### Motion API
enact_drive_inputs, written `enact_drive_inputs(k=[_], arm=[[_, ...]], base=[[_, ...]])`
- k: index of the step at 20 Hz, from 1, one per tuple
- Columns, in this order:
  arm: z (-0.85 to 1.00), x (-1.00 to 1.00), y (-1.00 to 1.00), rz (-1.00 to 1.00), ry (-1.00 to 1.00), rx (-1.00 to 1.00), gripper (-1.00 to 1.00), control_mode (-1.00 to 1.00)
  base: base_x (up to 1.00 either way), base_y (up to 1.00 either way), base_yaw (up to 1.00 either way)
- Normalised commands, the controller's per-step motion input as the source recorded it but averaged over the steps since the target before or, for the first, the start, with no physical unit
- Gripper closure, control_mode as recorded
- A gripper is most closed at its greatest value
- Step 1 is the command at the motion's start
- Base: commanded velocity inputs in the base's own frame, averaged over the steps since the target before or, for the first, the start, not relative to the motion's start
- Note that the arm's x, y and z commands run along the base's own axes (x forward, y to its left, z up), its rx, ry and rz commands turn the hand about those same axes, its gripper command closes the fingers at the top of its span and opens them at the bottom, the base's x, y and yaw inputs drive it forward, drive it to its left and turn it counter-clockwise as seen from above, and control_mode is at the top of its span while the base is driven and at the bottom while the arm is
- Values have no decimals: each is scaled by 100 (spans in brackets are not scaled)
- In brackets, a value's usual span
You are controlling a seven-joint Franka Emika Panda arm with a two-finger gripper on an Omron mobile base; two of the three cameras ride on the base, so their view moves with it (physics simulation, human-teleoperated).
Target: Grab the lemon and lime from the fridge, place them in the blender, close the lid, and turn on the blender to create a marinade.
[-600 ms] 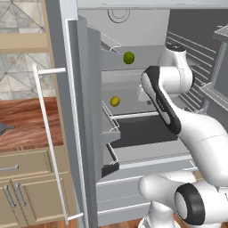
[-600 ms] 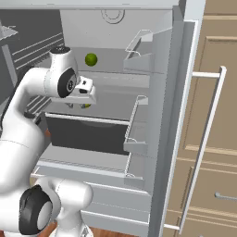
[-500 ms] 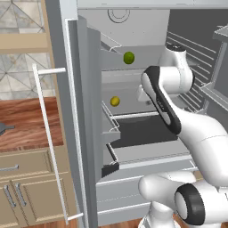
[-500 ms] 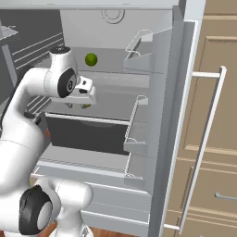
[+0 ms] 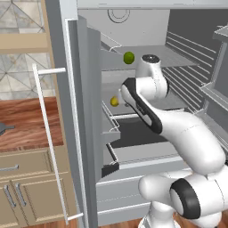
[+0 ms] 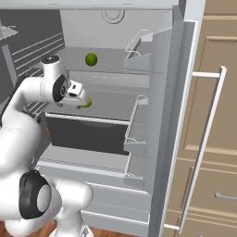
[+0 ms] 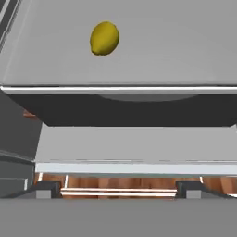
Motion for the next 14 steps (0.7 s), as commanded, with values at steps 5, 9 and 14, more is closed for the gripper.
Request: enact_drive_inputs(k=[5, 9, 14], arm=[[-86, 94, 8, -6, -5, 9, -100, -100], [-24, 25, 1, -1, -3, 1, -100, -100], [-11, 57, -1, -2, -1, 0, -100, -100]], base=[[0, 0, 0], [0, 0, 0], [0, 0, 0]])
